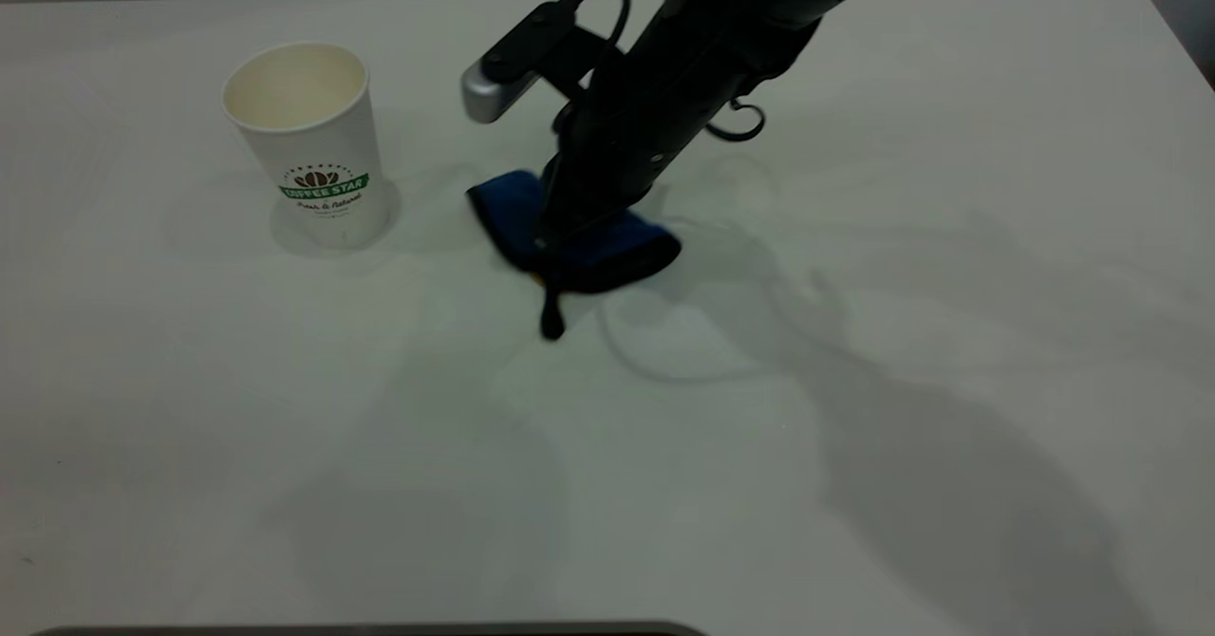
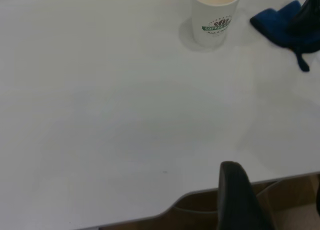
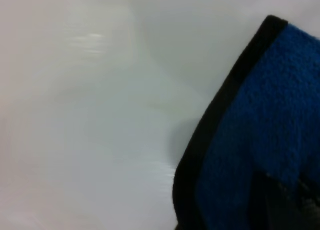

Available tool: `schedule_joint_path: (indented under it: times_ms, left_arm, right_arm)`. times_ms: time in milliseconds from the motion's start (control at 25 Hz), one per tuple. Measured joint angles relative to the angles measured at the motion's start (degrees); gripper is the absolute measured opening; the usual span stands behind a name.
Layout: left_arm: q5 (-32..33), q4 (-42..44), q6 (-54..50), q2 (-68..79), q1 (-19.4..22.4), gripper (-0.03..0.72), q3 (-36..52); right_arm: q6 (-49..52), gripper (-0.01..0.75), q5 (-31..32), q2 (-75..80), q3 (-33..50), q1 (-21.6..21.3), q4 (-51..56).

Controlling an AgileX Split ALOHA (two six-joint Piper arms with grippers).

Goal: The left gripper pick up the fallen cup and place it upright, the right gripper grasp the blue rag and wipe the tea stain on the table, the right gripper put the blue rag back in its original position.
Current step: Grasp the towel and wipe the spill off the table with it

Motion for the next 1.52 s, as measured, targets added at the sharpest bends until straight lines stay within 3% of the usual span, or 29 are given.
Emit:
schedule_joint_path:
  times_ms: [200,400,520,680,800,960,1080,1280,1400,1520]
  left_arm:
    - [0.0,0.0,0.0,0.0,0.0,0.428,0.0]
    - [0.0,0.0,0.0,0.0,0.0,0.428,0.0]
    - [0.0,0.0,0.0,0.0,0.0,0.428,0.0]
    - [0.0,0.0,0.0,0.0,0.0,0.428,0.0]
    - [0.0,0.0,0.0,0.0,0.0,0.428,0.0]
    - [0.0,0.0,0.0,0.0,0.0,0.428,0.0]
    - [0.0,0.0,0.0,0.0,0.0,0.428,0.0]
    - [0.0,0.0,0.0,0.0,0.0,0.428,0.0]
    - [0.0,0.0,0.0,0.0,0.0,0.428,0.0]
    - [0.0,0.0,0.0,0.0,0.0,0.428,0.0]
  right_arm:
    - [2.7,0.028,10.6,0.0,-0.2,1.3,-2.7]
    - [12.2,0.028,19.1,-0.5,-0.6,0.5,-15.6]
    - [24.1,0.028,18.7,-1.4,-0.7,-1.5,-26.9]
    - [39.7,0.028,12.1,-1.7,-1.6,-4.3,-42.8]
    - [46.0,0.028,8.6,-1.3,-2.9,-4.7,-47.8]
    - [46.2,0.028,7.7,-0.5,-5.1,-3.2,-45.4]
    - [40.7,0.028,9.3,-0.1,-5.9,-0.7,-38.4]
    - [28.7,0.028,21.4,0.0,-6.1,2.0,-28.0]
    - [26.8,0.028,27.8,0.0,-6.1,0.8,-28.5]
    - [30.0,0.028,28.4,0.0,-6.1,-2.9,-31.4]
